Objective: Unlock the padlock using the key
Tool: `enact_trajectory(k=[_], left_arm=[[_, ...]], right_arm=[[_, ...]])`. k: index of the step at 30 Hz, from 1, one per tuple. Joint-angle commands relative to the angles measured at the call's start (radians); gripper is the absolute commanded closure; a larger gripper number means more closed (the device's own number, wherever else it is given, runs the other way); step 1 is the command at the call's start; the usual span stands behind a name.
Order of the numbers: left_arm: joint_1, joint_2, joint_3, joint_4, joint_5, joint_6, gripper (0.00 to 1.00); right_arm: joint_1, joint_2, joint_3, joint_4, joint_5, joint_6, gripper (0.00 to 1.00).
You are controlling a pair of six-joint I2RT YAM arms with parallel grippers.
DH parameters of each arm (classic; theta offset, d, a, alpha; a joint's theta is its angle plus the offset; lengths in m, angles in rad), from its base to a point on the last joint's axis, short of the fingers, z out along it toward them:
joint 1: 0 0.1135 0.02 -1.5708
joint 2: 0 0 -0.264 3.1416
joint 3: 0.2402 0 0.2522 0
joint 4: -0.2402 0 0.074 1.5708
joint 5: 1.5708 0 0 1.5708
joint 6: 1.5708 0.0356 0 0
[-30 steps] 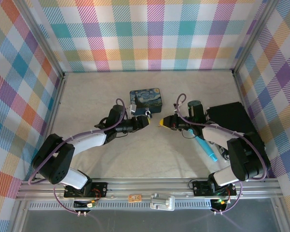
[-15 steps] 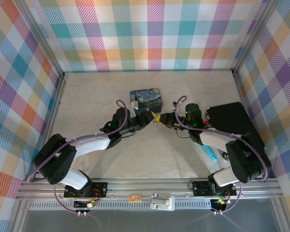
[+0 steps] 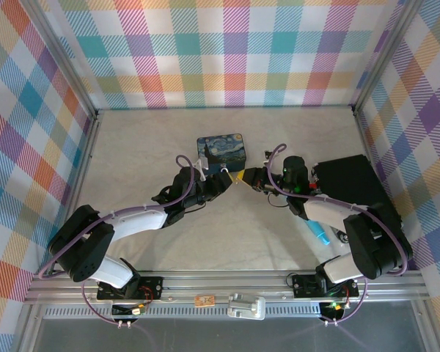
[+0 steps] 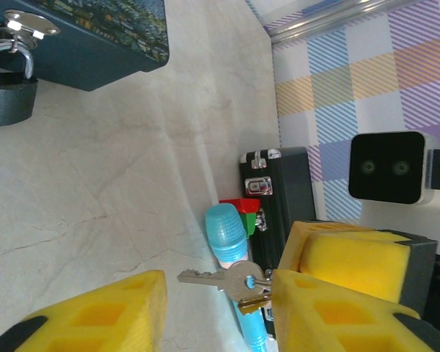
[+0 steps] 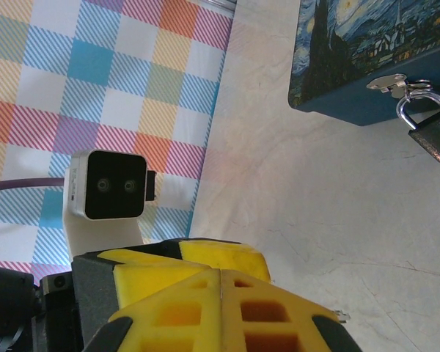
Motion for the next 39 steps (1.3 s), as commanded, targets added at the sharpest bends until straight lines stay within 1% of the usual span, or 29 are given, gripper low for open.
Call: enact_trajectory(k=[1,12,18,22,24,26,30,32,33,34,36,37,39], left_arm=[[-0.01,-0.014,0.007,0.037,-0.009,-0.004,0.61],[-0.012,0.0,0.008,0.089,-0.003,-0.038,0.75],[-0.014,-0.001,0.005,0.109,-0.001,-0.051,0.8],[-0.014,-0.004,0.007,0.108,-0.005,-0.052,0.92],[-0.014,-0.006,0.008,0.098,-0.011,-0.051,0.95],[-0.013,-0.007,0.016,0.086,-0.014,-0.04,1.0],[-0.012,-0.009,0.043,0.044,-0.01,0.009,1.0],[-0.009,-0.016,0.062,-0.006,0.006,0.061,1.0],[-0.004,-0.025,0.077,-0.042,0.016,0.098,1.0],[0.0,-0.037,0.102,-0.113,0.022,0.15,1.0],[0.003,-0.063,0.173,-0.312,0.016,0.284,1.0],[0.002,-0.069,0.224,-0.431,0.008,0.375,1.0],[0.002,-0.065,0.315,-0.627,-0.018,0.505,1.0]], right_arm=[[0.003,0.014,0.0,0.068,-0.014,0.018,1.0],[0.009,0.041,-0.003,0.116,-0.027,0.041,1.0],[0.008,0.049,-0.006,0.119,-0.033,0.042,1.0],[0.008,0.053,0.0,0.107,-0.036,0.047,1.0],[0.008,0.056,0.004,0.095,-0.043,0.045,1.0],[0.009,0.058,0.008,0.088,-0.047,0.044,1.0],[0.008,0.059,0.004,0.085,-0.048,0.033,0.99],[0.007,0.046,0.008,0.042,-0.033,0.006,0.79],[0.005,0.034,0.011,0.009,-0.023,-0.014,0.72],[0.004,0.016,0.019,-0.048,-0.009,-0.043,0.65],[0.0,-0.03,0.044,-0.189,0.034,-0.132,0.54],[0.0,-0.052,0.065,-0.291,0.064,-0.189,0.5],[0.0,-0.094,0.109,-0.445,0.118,-0.294,0.46]])
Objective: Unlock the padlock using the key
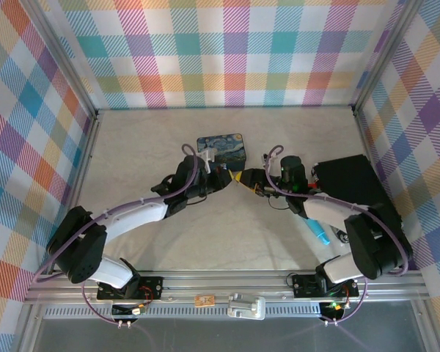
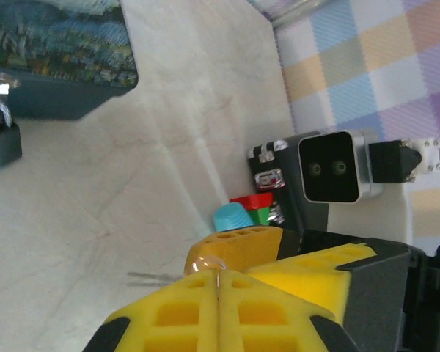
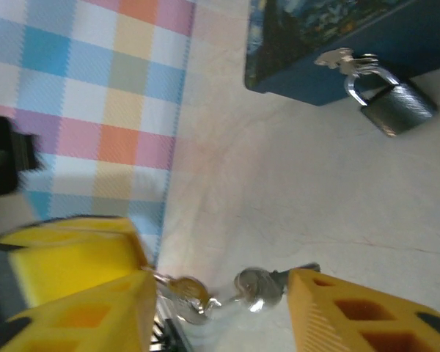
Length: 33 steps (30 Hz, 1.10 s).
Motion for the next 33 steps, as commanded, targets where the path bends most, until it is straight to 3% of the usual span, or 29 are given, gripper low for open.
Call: enact_trajectory(k=[1,4,7,13,19,23,27,33], left_arm=[[0.004,-0.04,0.141,-0.373,-0.03,0.298,1.0],[0.004,-0.026,0.209,-0.534,-0.05,0.434,1.0],[0.003,-0.012,0.257,-0.607,-0.036,0.544,1.0],[0.018,-0.026,0.253,-0.533,0.181,0.71,1.0],[0.074,-0.024,0.229,-0.416,0.383,0.736,1.0],[0.113,-0.032,0.203,-0.362,0.46,0.725,1.0],[0.129,-0.043,0.189,-0.347,0.478,0.719,1.0],[0.143,-0.043,0.15,-0.291,0.494,0.678,1.0]], right_arm=[[0.0,-0.091,0.089,-0.296,0.107,-0.227,0.44],[-0.006,-0.142,0.115,-0.415,0.193,-0.328,0.38],[-0.022,-0.166,0.129,-0.466,0.199,-0.392,0.37],[-0.034,-0.158,0.138,-0.439,0.05,-0.504,0.35],[-0.035,-0.102,0.065,-0.164,-0.179,-0.462,0.46],[-0.036,-0.067,0.022,-0.007,-0.257,-0.407,0.49],[-0.034,-0.033,-0.007,0.142,-0.332,-0.329,0.51],[-0.029,-0.02,-0.055,0.299,-0.329,-0.252,0.56]])
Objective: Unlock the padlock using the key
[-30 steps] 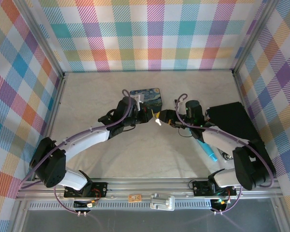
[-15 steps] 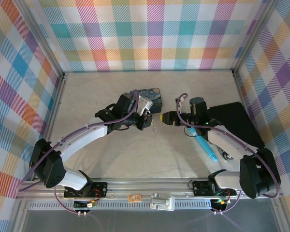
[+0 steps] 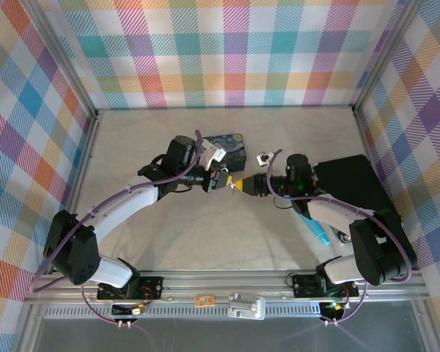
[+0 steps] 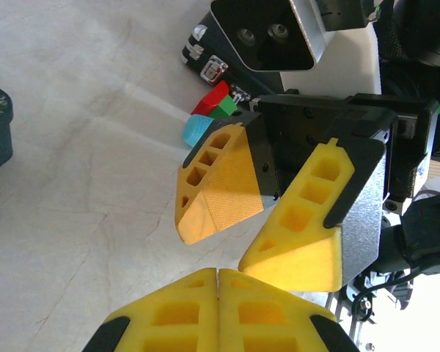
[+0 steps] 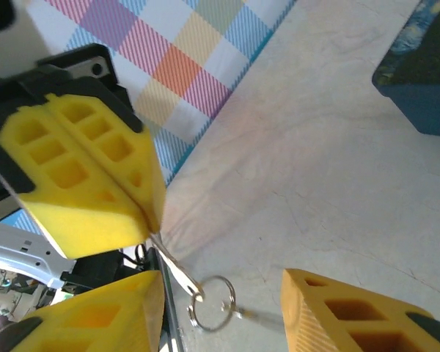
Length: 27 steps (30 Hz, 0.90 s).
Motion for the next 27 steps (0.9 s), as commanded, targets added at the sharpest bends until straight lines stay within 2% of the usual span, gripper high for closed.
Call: enact_trajectory(k=[1,20,27], left_arm=[[0.015,-0.03,-0.029,0.07,0.048,-0.021,1.0],[0.039,-0.071,-0.098,0.19,0.055,-0.097,1.0],[0.04,-0.064,-0.1,0.199,0.088,-0.119,1.0]], right_arm=[[0.006,0.005,-0.029,0.173,-0.035,0.06,0.57],[0.065,0.079,-0.053,0.309,-0.038,0.142,0.66],[0.064,0.079,-0.049,0.324,-0.022,0.151,0.87]])
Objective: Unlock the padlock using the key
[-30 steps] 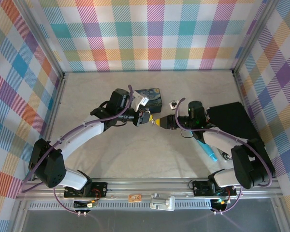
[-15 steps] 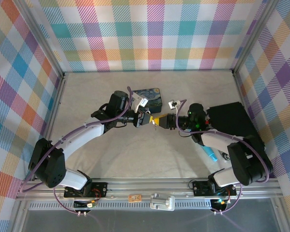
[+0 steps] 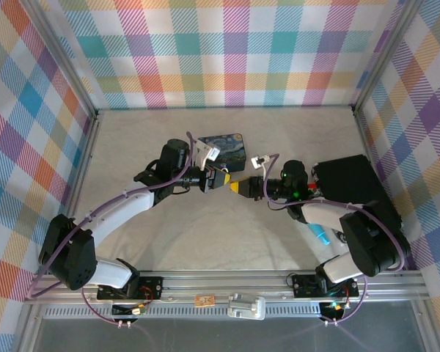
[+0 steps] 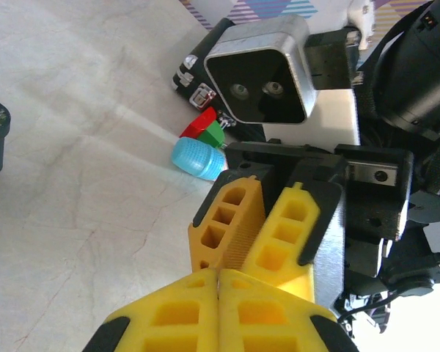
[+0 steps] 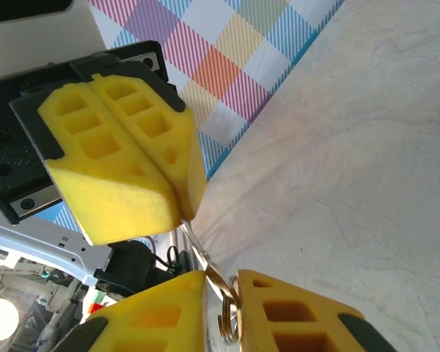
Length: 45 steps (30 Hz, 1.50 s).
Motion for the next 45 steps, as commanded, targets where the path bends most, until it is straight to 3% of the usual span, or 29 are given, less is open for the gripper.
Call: enact_trajectory(k=[1,3,5,6,7,9,11,13,18,23,28,45], left_arm=[[0.01,-0.019,-0.01,0.042,0.043,-0.019,1.0],[0.01,-0.027,-0.021,0.054,0.03,-0.032,1.0],[0.012,-0.036,-0.028,0.064,-0.007,-0.058,1.0],[0.012,-0.042,-0.031,0.066,-0.035,-0.071,0.91],[0.012,-0.049,-0.033,0.063,-0.083,-0.103,0.74],[0.016,-0.057,-0.034,0.059,-0.143,-0.162,0.6],[0.016,-0.067,-0.041,0.051,-0.244,-0.265,0.36],[0.016,-0.077,-0.054,0.048,-0.317,-0.37,0.31],[0.002,-0.076,-0.082,0.033,-0.408,-0.626,0.38],[-0.081,-0.068,-0.086,0.028,-0.55,-0.851,0.41],[-0.135,-0.049,-0.107,0.111,-0.633,-1.04,0.55],[-0.182,0.057,-0.054,0.168,-0.668,-1.17,0.54]], right_arm=[[0.005,0.006,-0.001,0.054,-0.005,0.004,0.92],[0.005,0.004,-0.002,0.051,-0.006,0.001,1.0],[0.005,-0.008,-0.006,0.027,0.001,-0.017,1.0],[0.005,-0.015,-0.005,0.005,0.006,-0.034,1.0],[0.005,-0.027,-0.004,-0.026,0.014,-0.057,1.0],[0.005,-0.053,0.005,-0.095,0.031,-0.103,1.0],[0.005,-0.078,0.027,-0.181,0.044,-0.163,1.0],[0.005,-0.096,0.05,-0.273,0.061,-0.218,1.0],[0.008,-0.119,0.109,-0.479,0.183,-0.359,1.0],[0.041,-0.131,0.145,-0.573,0.399,-0.492,1.0],[0.088,-0.136,0.2,-0.667,0.556,-0.592,1.0],[0.142,-0.135,0.184,-0.632,0.56,-0.643,1.0]])
